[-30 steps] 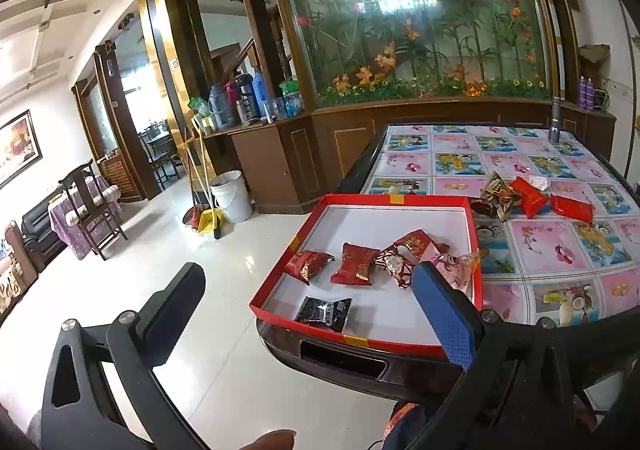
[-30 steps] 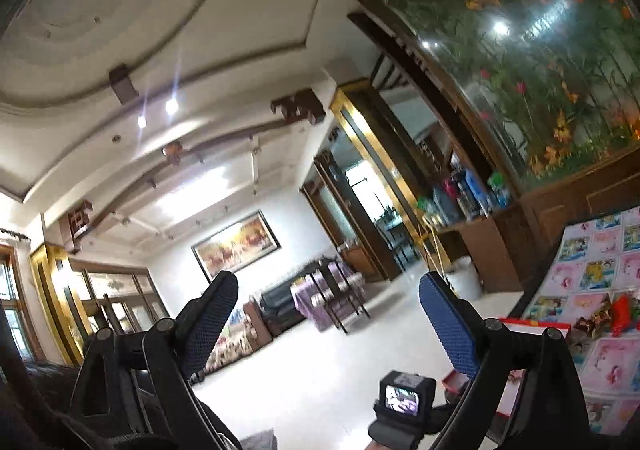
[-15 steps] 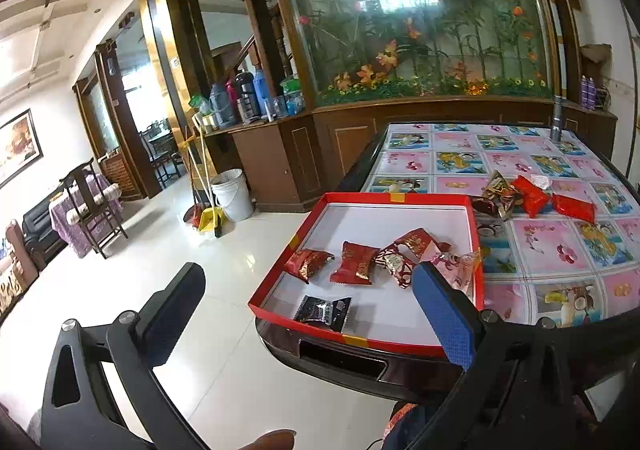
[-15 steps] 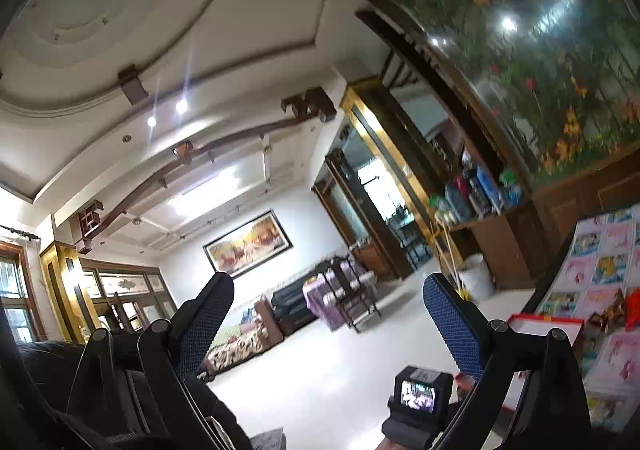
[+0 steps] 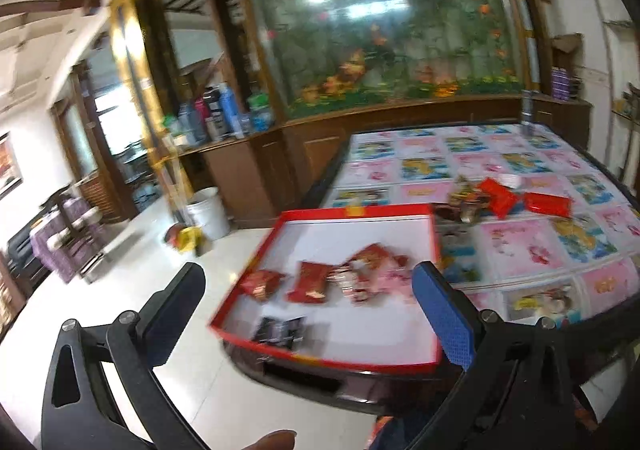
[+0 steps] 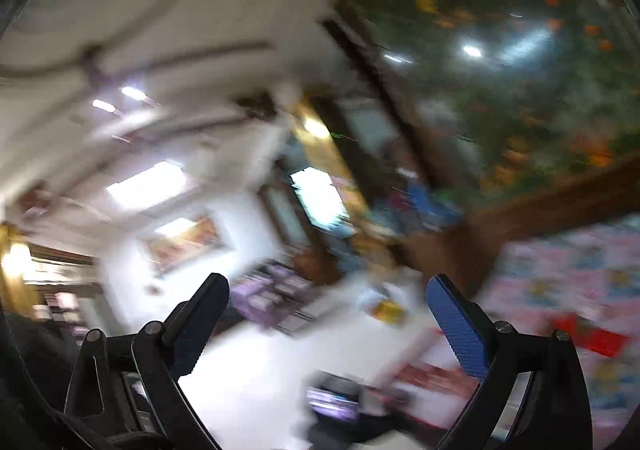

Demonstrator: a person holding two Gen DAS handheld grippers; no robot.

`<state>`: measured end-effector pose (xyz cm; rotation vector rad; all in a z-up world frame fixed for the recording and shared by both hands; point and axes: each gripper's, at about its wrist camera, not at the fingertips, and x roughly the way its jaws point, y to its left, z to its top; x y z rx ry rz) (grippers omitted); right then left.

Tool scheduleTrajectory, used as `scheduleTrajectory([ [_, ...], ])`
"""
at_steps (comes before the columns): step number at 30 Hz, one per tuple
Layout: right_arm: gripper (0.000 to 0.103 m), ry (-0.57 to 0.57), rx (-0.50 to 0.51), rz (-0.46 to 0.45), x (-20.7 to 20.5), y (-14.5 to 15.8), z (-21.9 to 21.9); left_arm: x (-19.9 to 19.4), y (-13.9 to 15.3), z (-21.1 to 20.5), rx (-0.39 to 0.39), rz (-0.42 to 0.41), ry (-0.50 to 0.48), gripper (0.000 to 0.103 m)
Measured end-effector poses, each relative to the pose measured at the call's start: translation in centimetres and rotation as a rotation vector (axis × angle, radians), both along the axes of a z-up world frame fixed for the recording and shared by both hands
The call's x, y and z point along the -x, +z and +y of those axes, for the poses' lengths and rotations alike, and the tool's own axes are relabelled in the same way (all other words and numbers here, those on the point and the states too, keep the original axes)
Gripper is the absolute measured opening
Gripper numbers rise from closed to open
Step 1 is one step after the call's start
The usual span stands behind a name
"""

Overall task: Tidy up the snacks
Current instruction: 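Move right tool to the table and grasp a red gold-lettered packet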

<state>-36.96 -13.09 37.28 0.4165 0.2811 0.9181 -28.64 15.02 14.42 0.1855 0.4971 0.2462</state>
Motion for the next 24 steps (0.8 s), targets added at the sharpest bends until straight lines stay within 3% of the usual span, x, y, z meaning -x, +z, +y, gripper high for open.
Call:
scheduleTrajectory([
  [4, 0.101, -0.208, 0.184, 0.261, -9.4, -6.8, -3.2, -1.8, -0.2, -2.7, 0.005, 0.043, -0.115, 0.103],
  [5, 0.101, -0.267, 0.286, 0.324, -12.9, -9.4, -4.0, -2.3, -0.2, -3.3, 0.012, 0.051, -0.137, 0.103],
  [7, 0.101, -0.351, 0.398, 0.431, -18.3, -14.1, -5.7, -3.3, -0.1, -4.1, 0.031, 0.068, -0.172, 0.103],
  [11, 0.097, -0.347, 0.562, 0.592, -26.9, -23.2, -7.9, -5.5, -0.4, -4.8, 0.062, 0.14, -0.208, 0.103],
  [16, 0.096, -0.3, 0.566, 0.668, -33.2, -29.8, -10.1, -6.6, -1.0, -5.0, 0.083, 0.186, -0.188, 0.103],
  [24, 0.096, -0.158, 0.555, 0.766, -40.3, -34.9, -10.0, -8.4, -0.3, -6.8, 0.12, 0.252, -0.192, 0.103],
])
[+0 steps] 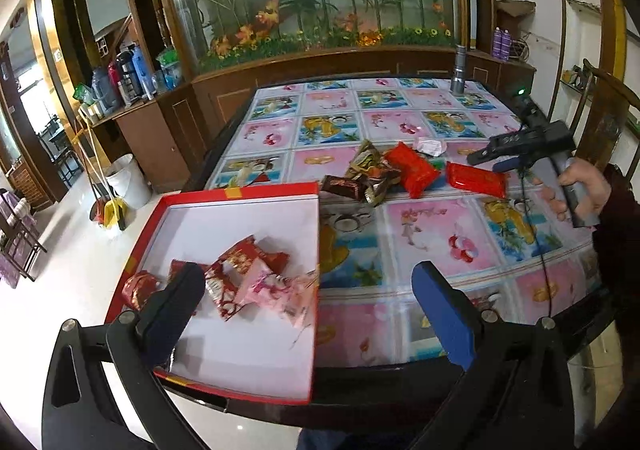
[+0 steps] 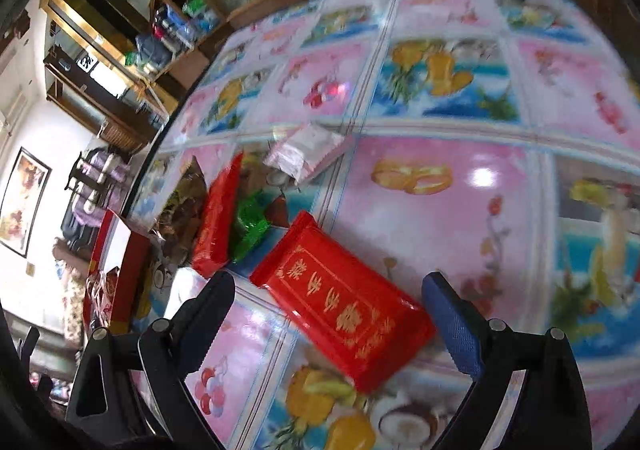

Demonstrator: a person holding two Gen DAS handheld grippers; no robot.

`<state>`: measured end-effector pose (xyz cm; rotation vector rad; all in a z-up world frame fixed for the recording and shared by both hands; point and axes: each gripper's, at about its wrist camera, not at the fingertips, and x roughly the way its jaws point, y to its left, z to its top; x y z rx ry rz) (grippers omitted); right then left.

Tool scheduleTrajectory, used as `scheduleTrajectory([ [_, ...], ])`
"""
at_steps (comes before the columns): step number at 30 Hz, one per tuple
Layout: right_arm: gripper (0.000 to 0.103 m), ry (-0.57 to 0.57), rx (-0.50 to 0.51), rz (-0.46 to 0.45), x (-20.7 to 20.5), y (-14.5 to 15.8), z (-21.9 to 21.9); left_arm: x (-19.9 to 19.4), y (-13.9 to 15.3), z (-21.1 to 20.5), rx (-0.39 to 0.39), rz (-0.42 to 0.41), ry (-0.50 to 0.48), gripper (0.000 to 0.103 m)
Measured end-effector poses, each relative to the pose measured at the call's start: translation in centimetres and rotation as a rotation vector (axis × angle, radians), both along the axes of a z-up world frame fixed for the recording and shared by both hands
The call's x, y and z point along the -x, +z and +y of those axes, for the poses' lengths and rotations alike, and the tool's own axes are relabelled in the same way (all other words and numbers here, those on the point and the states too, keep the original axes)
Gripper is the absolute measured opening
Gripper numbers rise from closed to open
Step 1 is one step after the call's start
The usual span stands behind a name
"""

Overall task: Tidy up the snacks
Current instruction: 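Move right tool to the table and grasp a red gold-lettered packet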

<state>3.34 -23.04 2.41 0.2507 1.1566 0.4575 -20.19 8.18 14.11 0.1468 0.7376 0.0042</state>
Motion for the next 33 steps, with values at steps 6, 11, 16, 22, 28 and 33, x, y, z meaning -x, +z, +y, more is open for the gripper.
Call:
scheduleTrajectory([
  [6, 0.097, 0.154, 0.081, -0.009, 0.6, -0.4, 1.9, -3.2, 0.7, -2.3, 0.011, 0.05, -0.01, 0.103],
  [11, 0.094, 0.217, 0.327, -0.101, 2.6, -0.8, 4.4, -7.6, 0.3, -4.9, -0.024, 0.095, -0.02, 0.103],
  [16, 0.058, 0.166, 0.397, -0.172, 3.2, -0.6, 4.7, -12.2, -0.7, -8.1, -0.007, 0.172, -0.015, 0.103],
  [22, 0.052, 0.111, 0.281, -0.173, 2.7, -0.1, 1.4, -17.8, -2.8, -12.0, 0.038, 0.273, 0.005, 0.103],
  [28, 0.051, -0.035, 0.167, -0.133, 1.2, 0.1, -3.2, -22.7, -5.5, -14.8, 0.012, 0.338, 0.066, 0.103],
  [33, 0.051, -0.104, 0.105, -0.112, 0.6, 0.4, -4.8, -25.1, -8.2, -14.3, 0.06, 0.397, 0.137, 0.103],
])
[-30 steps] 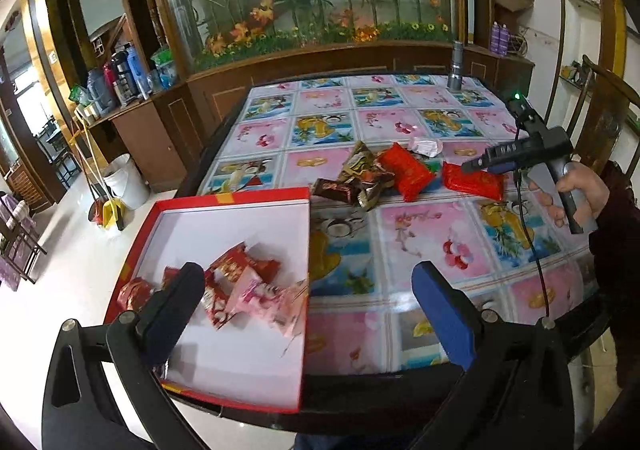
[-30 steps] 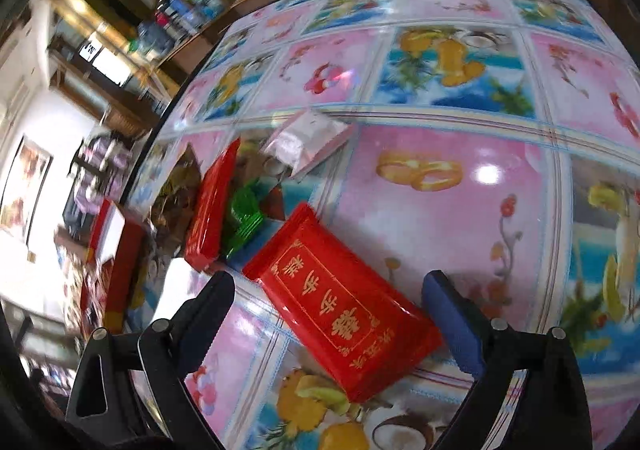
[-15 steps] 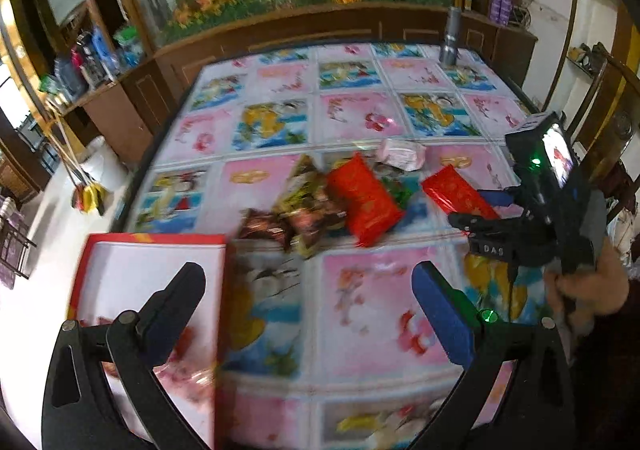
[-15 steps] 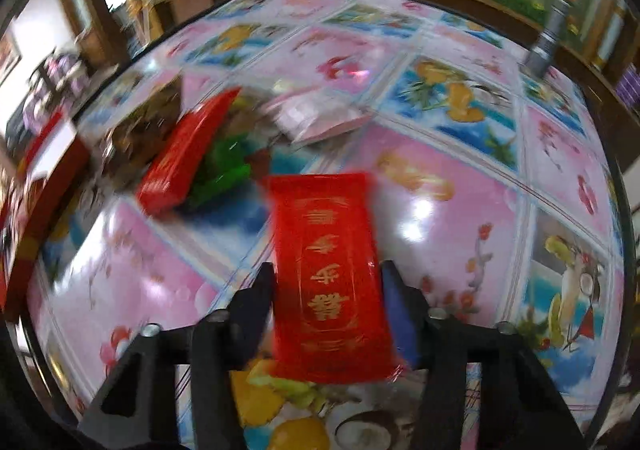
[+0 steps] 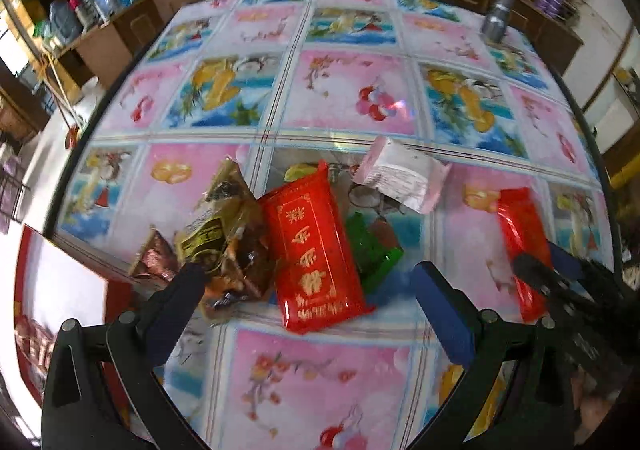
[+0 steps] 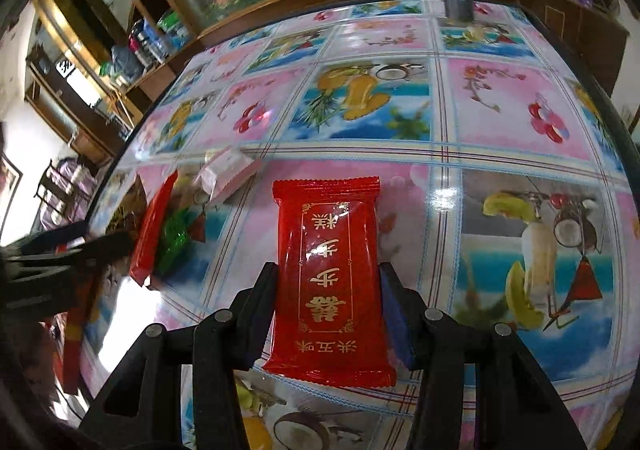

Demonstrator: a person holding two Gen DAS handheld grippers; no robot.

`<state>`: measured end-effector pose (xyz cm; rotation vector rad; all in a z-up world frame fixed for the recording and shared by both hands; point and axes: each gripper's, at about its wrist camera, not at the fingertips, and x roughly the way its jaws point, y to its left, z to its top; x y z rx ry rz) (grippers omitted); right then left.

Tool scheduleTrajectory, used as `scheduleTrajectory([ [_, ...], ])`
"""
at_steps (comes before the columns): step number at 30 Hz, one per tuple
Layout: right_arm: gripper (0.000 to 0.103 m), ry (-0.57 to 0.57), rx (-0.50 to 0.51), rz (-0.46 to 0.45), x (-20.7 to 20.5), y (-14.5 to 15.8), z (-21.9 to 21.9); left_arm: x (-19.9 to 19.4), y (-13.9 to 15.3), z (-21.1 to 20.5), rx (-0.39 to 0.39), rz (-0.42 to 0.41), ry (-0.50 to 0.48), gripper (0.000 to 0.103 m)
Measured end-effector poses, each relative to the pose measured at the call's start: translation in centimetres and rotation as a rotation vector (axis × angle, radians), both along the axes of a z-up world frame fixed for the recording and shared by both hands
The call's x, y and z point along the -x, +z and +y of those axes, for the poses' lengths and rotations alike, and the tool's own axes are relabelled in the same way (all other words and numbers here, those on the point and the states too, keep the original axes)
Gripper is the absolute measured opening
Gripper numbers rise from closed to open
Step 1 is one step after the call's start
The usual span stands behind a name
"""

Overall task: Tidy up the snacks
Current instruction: 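Move right tool to the table and grasp a red gold-lettered packet, then grasp another red gold-lettered packet with the left tool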

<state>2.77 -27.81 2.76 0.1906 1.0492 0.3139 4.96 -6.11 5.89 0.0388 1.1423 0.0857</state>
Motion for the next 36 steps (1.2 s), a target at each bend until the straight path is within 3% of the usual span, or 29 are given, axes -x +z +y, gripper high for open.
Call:
scheduleTrajectory([
  [5, 0.051, 0.005, -0.052, -0.005, -0.1, 0.4, -0.1, -1.0, -3.0, 1.2, 0.005, 0.047, 0.033, 0.103],
  [9, 0.051, -0.003, -0.07, -0.01, 0.0, 0.5, -0.3, 0.5, -3.3, 1.8, 0.008, -0.01, -0.011, 0.103],
  [11, 0.048, -0.011, -0.076, -0.016, 0.1, 0.5, -0.5, 1.5, -3.5, 1.4, -0.041, -0.028, -0.059, 0.098],
  [13, 0.046, -0.01, -0.09, -0.027, 0.1, 0.7, -0.5, 2.4, -3.4, 1.0, -0.08, -0.05, -0.107, 0.084],
  [15, 0.046, -0.008, -0.108, -0.032, 0.2, 0.8, -0.6, 3.7, -3.2, 0.7, -0.102, -0.063, -0.166, 0.078],
  [20, 0.046, 0.004, -0.07, -0.018, 0.2, 0.4, 0.0, 7.4, -2.3, 1.1, -0.058, -0.027, -0.294, 0.075],
  [23, 0.049, 0.009, -0.059, -0.032, 0.3, 0.6, 0.2, 7.9, -1.6, 1.4, -0.032, -0.038, -0.278, 0.074],
  [26, 0.054, 0.023, -0.001, -0.017, 0.2, 0.3, 1.0, 7.3, -1.7, 1.1, -0.022, -0.028, -0.266, 0.074],
  [29, 0.06, 0.046, 0.051, 0.006, 0.2, -0.4, 1.9, 6.8, -2.3, 0.1, -0.059, -0.01, -0.267, 0.08],
  [32, 0.073, 0.074, 0.129, -0.015, 0.5, -0.5, 3.1, 6.0, -2.8, -0.2, -0.081, -0.006, -0.254, 0.085],
  [36, 0.074, 0.092, 0.266, -0.06, 1.1, -1.0, 4.7, 5.3, -3.0, -1.7, -0.082, -0.021, -0.244, 0.087],
])
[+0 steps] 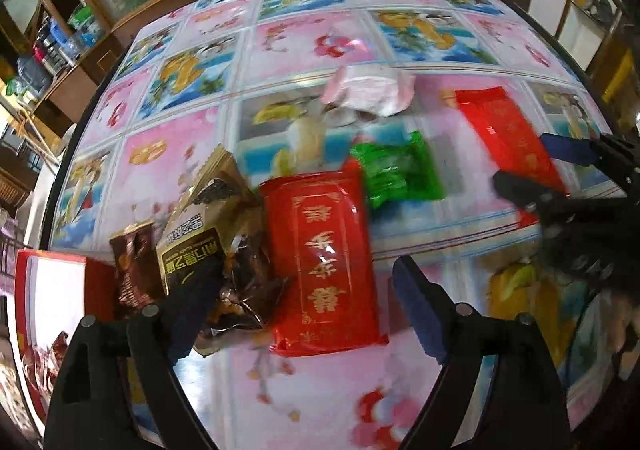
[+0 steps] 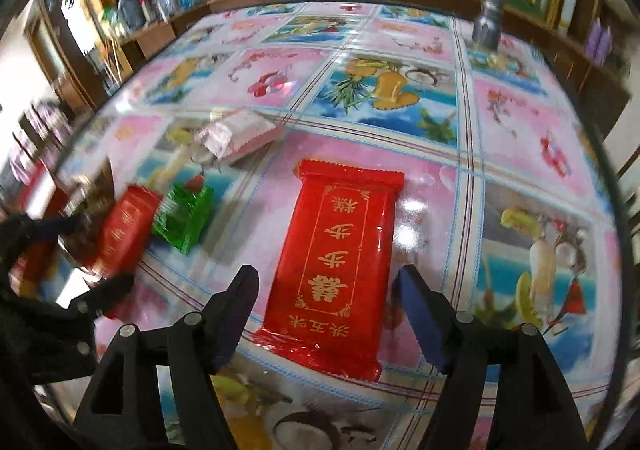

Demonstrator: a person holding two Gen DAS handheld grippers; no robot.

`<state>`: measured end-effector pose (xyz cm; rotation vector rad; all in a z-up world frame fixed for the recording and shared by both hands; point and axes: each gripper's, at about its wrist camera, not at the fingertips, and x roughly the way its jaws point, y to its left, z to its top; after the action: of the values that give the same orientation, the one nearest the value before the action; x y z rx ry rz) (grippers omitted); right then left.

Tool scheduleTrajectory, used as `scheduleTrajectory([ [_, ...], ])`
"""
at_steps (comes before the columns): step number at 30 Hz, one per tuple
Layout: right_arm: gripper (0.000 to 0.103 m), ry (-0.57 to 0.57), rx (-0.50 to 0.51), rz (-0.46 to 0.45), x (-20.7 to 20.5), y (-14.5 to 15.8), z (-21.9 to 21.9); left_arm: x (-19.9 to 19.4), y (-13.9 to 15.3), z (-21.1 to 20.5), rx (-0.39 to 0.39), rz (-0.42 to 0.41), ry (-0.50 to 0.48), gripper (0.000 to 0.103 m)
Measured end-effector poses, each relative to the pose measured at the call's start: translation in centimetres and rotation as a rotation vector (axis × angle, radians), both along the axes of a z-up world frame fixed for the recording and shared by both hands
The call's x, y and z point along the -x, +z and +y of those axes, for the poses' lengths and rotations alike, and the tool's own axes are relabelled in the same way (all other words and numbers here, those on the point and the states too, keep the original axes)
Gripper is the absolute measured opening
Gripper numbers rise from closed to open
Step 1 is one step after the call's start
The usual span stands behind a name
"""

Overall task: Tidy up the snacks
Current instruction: 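Grasp another red gold-lettered packet with the left tool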

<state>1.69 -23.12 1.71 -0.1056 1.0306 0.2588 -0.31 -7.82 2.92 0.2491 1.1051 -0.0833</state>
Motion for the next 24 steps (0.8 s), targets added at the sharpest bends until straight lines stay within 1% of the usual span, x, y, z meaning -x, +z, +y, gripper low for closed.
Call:
scheduleTrajectory([
  [3, 0.075, 0.004, 0.038, -0.028, 0.2, -0.3, 0.2, 0.9, -0.1, -1.2, -0.009, -0.016, -0.087, 0.087],
  [5, 0.075, 0.003, 0.034, -0.031, 0.2, -0.3, 0.0, 1.6, -0.3, -1.0, -0.012, -0.027, -0.102, 0.087],
  [6, 0.075, 0.004, 0.034, -0.032, 0.3, -0.3, 0.1, 1.9, -0.2, -0.9, -0.001, -0.03, -0.106, 0.087],
  [9, 0.074, 0.004, 0.038, -0.036, 0.2, -0.3, 0.0, 3.3, 0.6, -0.3, 0.089, -0.037, -0.134, 0.087],
  [10, 0.074, 0.004, 0.038, -0.036, 0.2, -0.3, 0.0, 3.7, 0.7, 0.0, 0.103, -0.035, -0.142, 0.087],
  [11, 0.073, 0.005, 0.038, -0.038, 0.2, -0.3, 0.0, 4.0, 0.8, 0.0, 0.097, -0.034, -0.139, 0.087],
  [12, 0.072, 0.006, 0.038, -0.039, 0.3, -0.3, 0.0, 4.2, 0.8, 0.3, 0.08, -0.028, -0.117, 0.087],
  [13, 0.072, 0.008, 0.037, -0.039, 0.3, -0.3, 0.0, 4.3, 0.8, 0.6, 0.08, -0.017, -0.095, 0.087],
  [16, 0.07, 0.01, 0.037, -0.039, 0.4, -0.2, 0.1, 4.0, 1.3, 1.3, 0.148, 0.014, -0.035, 0.087],
  [18, 0.07, 0.01, 0.036, -0.04, 0.4, -0.2, 0.1, 3.3, 1.2, 0.9, 0.159, 0.035, -0.008, 0.087],
  [19, 0.07, 0.011, 0.036, -0.04, 0.4, -0.2, 0.1, 2.9, 1.1, 0.6, 0.138, 0.041, 0.003, 0.087],
  [21, 0.07, 0.011, 0.034, -0.04, 0.4, -0.2, 0.1, 2.0, 0.9, 0.4, 0.048, 0.023, 0.028, 0.087],
  [22, 0.07, 0.011, 0.034, -0.04, 0.4, -0.2, 0.1, 1.3, 0.8, 1.0, 0.022, 0.013, 0.051, 0.087],
  [23, 0.07, 0.011, 0.034, -0.04, 0.4, -0.2, 0.1, 0.6, 0.7, 2.0, 0.014, 0.019, 0.096, 0.088],
  [24, 0.07, 0.011, 0.034, -0.039, 0.4, -0.2, 0.1, 0.3, 0.7, 3.1, 0.023, 0.026, 0.14, 0.088],
])
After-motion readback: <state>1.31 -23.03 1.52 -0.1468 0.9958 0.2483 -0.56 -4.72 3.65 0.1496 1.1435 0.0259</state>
